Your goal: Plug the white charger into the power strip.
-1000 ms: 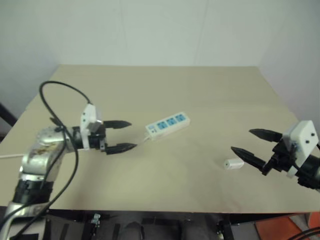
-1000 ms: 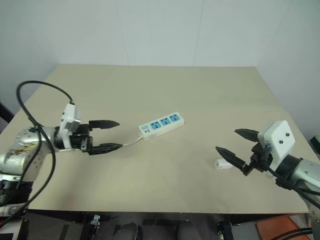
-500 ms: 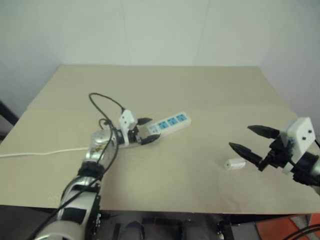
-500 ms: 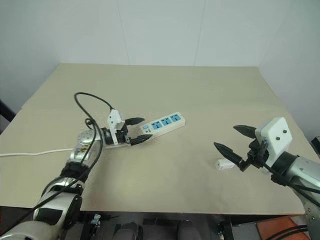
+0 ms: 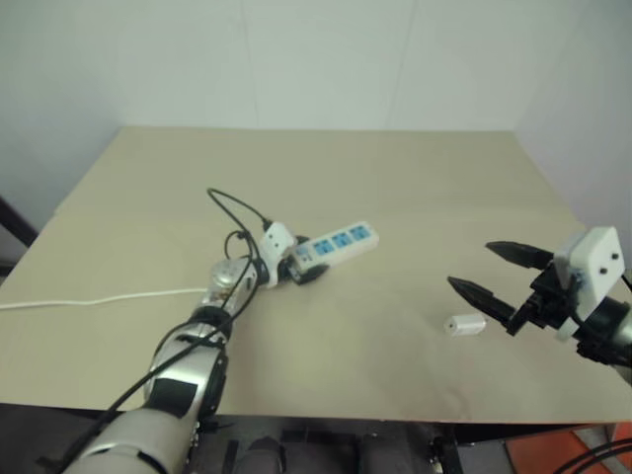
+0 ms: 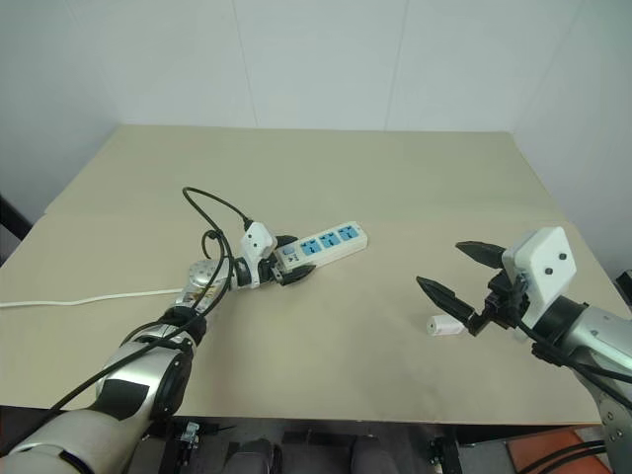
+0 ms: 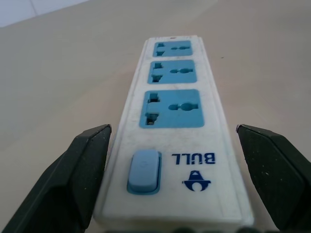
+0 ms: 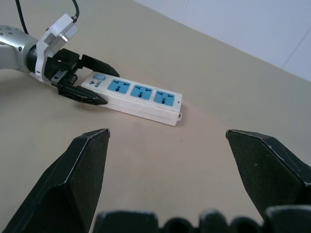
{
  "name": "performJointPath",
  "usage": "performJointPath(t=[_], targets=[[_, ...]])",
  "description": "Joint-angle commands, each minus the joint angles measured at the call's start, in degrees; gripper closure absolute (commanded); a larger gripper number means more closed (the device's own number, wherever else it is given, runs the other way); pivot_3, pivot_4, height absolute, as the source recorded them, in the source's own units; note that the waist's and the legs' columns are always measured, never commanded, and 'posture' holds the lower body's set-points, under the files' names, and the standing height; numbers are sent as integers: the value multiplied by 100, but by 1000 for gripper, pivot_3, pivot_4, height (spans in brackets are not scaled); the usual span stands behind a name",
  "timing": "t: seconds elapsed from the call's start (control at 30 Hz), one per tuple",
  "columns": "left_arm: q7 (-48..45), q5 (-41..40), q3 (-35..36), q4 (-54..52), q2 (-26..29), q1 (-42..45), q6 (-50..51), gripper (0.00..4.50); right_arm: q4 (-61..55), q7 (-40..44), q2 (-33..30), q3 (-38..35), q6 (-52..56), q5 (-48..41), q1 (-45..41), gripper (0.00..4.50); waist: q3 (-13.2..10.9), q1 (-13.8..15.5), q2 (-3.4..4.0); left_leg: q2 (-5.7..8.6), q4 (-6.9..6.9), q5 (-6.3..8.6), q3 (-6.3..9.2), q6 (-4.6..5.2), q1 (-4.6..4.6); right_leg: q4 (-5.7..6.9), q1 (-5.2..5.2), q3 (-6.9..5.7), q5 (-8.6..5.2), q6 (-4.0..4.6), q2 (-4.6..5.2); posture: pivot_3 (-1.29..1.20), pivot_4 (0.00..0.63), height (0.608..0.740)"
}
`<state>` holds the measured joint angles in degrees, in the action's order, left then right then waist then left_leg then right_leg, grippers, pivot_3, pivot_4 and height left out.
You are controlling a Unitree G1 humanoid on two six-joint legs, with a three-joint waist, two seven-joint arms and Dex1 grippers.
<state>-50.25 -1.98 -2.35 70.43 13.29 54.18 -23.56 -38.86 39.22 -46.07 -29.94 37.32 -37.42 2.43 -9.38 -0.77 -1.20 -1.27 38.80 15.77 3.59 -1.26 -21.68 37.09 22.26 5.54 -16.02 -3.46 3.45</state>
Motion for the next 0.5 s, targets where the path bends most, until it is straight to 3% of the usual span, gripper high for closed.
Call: performJointPath(t=[0.03, 0.13, 0.3, 0.5], targets=[[131, 164, 4, 167, 20, -27, 187, 398, -183, -102, 19, -126, -99, -133, -79, 0, 1, -4, 0, 0, 0, 0, 0, 0, 3, 1, -2, 1, 0, 0, 0, 0, 150, 740], [-2, 132, 61, 144, -45, -62, 171, 1170, -181, -128, 4, -121, -109, -132, -96, 0, 1, -8, 1, 1, 0, 0, 0, 0, 11, 6, -5, 2, 0, 0, 0, 0, 150, 740], [-328, 70, 144, 57, -93, -23, 179, 1189, -175, -151, -32, -157, -98, -133, -126, 0, 1, -3, 1, 2, -1, 0, 1, 0, 10, 6, -5, 2, 0, 0, 0, 0, 150, 740], [-2172, -535, 249, -1008, 137, -340, 264, 1189, -325, -214, -5, -313, -12, -171, 23, 0, 1, -2, 1, 3, -2, 0, 3, 0, 0, 3, 0, 1, 0, 0, 0, 0, 150, 740]])
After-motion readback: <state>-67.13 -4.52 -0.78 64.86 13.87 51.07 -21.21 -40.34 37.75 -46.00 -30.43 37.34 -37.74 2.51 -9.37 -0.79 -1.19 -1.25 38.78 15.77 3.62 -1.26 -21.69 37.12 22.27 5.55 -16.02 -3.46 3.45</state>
